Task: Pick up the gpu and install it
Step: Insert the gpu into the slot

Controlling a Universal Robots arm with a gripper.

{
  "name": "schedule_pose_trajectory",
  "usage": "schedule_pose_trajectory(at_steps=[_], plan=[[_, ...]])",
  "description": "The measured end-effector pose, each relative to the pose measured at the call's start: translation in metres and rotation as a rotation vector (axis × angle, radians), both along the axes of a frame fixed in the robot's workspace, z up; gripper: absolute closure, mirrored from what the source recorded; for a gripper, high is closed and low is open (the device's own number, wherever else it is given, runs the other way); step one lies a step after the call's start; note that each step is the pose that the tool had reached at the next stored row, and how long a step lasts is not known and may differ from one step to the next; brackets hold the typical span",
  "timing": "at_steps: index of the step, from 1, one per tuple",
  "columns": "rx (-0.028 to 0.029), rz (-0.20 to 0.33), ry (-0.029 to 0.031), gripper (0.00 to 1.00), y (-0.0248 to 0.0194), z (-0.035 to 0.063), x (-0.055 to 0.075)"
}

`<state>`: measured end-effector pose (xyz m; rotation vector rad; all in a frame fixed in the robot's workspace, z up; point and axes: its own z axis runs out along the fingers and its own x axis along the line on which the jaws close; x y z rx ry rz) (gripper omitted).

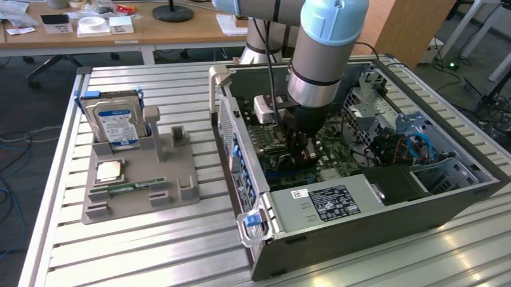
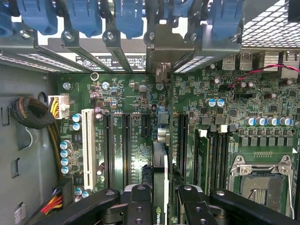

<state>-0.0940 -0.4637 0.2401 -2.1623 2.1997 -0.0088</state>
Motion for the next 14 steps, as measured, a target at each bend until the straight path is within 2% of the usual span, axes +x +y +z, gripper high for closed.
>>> schedule_pose_trajectory(at_steps=[14], plan=[[0.0001,0.0,0.0,0.74,0.0,-0.0002,-0.0015]])
